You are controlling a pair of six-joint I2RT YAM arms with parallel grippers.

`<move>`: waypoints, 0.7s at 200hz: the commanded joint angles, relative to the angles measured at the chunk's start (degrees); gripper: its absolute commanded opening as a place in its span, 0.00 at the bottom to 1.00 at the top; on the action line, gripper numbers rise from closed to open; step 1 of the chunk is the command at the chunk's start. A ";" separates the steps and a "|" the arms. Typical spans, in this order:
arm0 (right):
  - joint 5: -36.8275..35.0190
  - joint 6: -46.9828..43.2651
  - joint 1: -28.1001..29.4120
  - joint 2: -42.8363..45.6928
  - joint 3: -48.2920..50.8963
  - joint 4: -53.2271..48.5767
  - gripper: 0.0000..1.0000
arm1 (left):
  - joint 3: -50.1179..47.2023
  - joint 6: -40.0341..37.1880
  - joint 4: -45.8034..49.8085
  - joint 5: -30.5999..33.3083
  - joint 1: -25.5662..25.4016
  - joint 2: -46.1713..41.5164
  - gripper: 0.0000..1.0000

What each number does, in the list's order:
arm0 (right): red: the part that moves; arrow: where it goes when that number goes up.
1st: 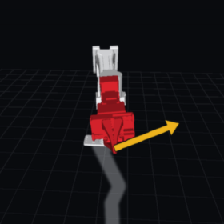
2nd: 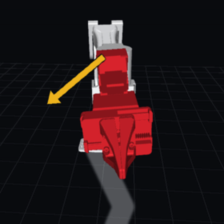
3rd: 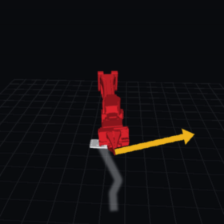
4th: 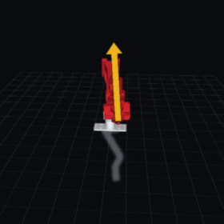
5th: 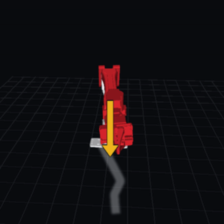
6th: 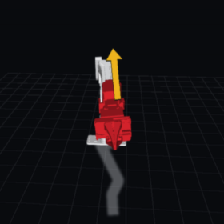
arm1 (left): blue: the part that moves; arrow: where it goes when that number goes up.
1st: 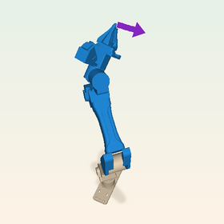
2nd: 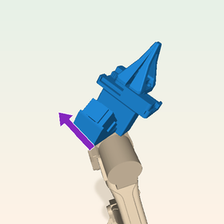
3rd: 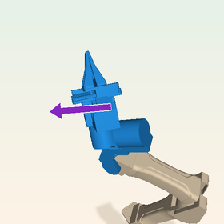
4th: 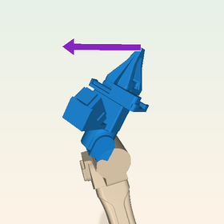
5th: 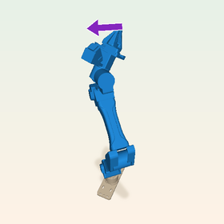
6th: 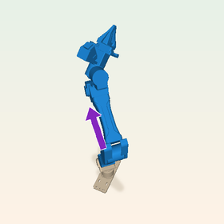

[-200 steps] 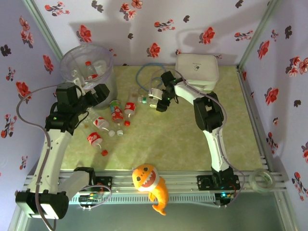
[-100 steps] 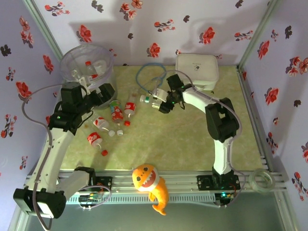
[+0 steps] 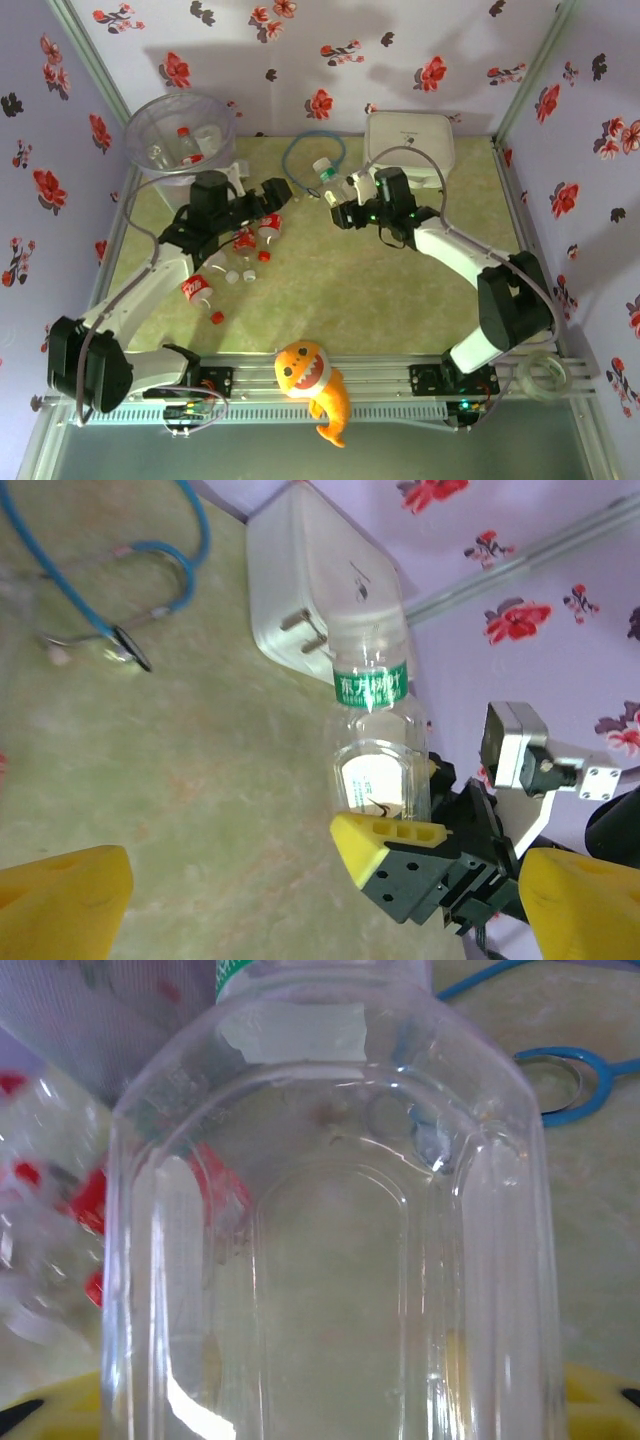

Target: Put the plastic bottles in the bin

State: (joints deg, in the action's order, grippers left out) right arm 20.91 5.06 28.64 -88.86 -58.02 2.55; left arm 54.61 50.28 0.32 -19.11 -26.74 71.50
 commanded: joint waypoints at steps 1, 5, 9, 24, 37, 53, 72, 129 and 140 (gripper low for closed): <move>0.73 13.39 2.26 2.02 3.16 11.50 0.47 | 2.56 1.04 -6.74 -0.35 -2.85 3.78 1.00; 0.51 13.48 2.68 2.22 3.32 11.52 0.47 | 3.00 1.01 -6.89 -0.24 -3.45 4.52 1.00; 0.41 13.57 3.11 2.43 3.42 11.51 0.47 | 3.42 0.90 -7.03 -0.24 -3.82 5.25 1.00; 0.30 12.89 4.41 3.14 4.00 12.14 0.47 | 4.98 0.70 -7.24 0.21 -5.18 7.45 1.00; 0.23 12.18 5.01 3.77 4.41 12.38 0.47 | 5.94 0.83 -7.86 0.39 -6.15 9.12 1.00; 0.54 11.93 5.58 4.01 4.73 12.91 0.47 | 6.63 1.40 -8.91 0.73 -6.96 11.17 1.00; 0.83 11.99 6.54 4.16 5.59 14.64 0.47 | 6.89 2.31 -10.45 0.88 -7.46 13.13 1.00; 0.34 12.08 8.18 3.70 6.92 18.21 0.48 | 7.79 4.17 -13.41 1.34 -8.30 15.64 0.88; -0.06 12.16 8.36 3.33 7.25 19.43 0.48 | 7.97 4.36 -13.32 1.17 -8.65 15.87 0.87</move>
State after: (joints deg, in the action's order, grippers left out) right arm 21.21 16.56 36.36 -85.84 -51.62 17.02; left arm 60.10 53.74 -9.89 -18.41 -34.30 86.70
